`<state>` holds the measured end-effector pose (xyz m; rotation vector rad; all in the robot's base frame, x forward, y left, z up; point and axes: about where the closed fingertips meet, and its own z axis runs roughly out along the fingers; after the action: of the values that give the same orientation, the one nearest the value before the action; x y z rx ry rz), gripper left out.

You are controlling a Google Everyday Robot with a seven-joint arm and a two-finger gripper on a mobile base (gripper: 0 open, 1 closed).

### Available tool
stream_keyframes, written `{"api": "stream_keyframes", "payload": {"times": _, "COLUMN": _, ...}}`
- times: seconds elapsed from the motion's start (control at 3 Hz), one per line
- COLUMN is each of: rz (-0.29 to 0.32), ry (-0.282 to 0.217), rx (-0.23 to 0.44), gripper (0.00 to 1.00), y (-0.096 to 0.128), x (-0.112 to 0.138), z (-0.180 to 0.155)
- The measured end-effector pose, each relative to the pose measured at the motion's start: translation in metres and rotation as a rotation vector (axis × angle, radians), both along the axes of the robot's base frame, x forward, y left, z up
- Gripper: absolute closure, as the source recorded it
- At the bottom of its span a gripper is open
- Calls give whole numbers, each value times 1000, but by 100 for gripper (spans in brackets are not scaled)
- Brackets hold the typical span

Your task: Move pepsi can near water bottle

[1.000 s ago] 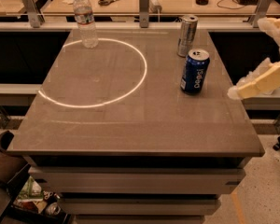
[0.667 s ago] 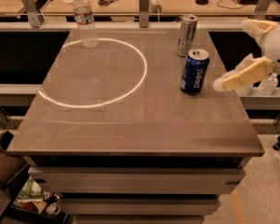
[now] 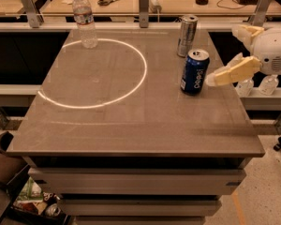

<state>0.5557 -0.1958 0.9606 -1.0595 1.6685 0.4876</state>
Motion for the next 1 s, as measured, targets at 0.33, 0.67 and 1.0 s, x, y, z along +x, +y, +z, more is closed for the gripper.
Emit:
{"api": "stream_keyframes", "payload": {"times": 0.33, "rz": -4, "ry": 0, "rx": 19, "gripper": 0, "y": -2, "x": 5, "z": 0}}
{"api": "stream_keyframes", "payload": {"times": 0.67, "rz": 1, "ry": 11, "rx": 57, "gripper": 0, "y": 0, "x": 18, "z": -6}}
{"api": "stream_keyframes", "payload": {"times": 1.0, "rz": 1, "ry": 22, "rx": 85, "gripper": 0, "y": 2, "x": 27, "z": -13}}
